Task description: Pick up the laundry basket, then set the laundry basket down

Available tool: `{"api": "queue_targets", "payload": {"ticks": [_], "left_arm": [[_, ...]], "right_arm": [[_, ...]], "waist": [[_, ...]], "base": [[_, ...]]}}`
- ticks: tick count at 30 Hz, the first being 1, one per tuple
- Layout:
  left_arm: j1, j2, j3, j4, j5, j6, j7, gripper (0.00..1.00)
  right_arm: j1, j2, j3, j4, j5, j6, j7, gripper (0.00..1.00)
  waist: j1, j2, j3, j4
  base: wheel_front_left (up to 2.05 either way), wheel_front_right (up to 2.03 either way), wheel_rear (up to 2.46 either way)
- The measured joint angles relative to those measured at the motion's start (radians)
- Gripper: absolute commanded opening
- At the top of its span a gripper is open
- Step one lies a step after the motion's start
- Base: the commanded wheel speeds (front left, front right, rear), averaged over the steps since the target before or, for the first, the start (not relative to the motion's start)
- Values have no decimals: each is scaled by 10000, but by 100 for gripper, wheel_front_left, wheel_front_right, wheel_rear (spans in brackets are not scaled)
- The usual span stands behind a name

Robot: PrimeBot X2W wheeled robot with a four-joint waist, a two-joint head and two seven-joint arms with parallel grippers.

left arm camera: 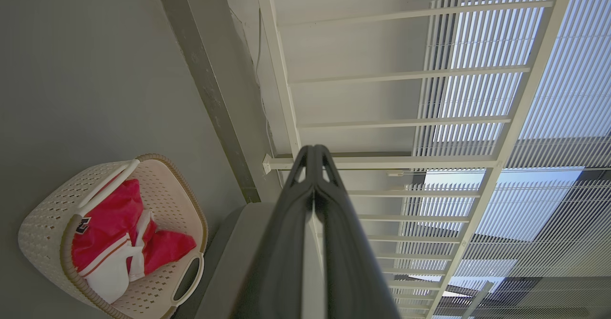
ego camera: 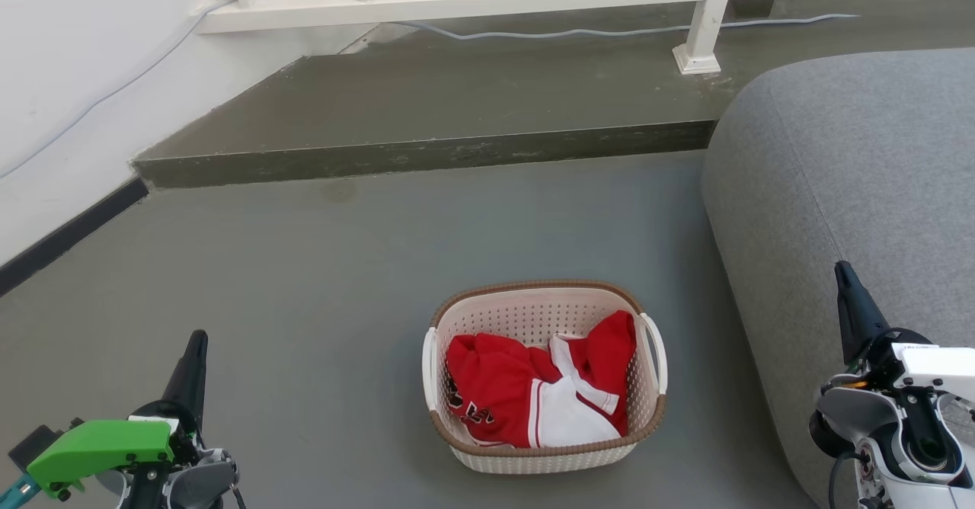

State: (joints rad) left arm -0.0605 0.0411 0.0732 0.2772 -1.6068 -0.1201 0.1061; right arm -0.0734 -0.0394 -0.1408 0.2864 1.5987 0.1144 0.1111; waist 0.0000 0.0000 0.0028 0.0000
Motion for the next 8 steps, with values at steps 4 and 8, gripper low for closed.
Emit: {"api": "queue_targets", "payload": {"ticks": [4,8], "left_arm": [[0,0,2,-2,2,0,0,0],[-1,0,2,-2,0,0,0,0]], "right_arm": [[0,0,0,-2,0,2,0,0],[0,0,0,-2,2,2,0,0]], "waist": [[0,0,0,0],[0,0,0,0]], "base": [[0,0,0],[0,0,0]]}}
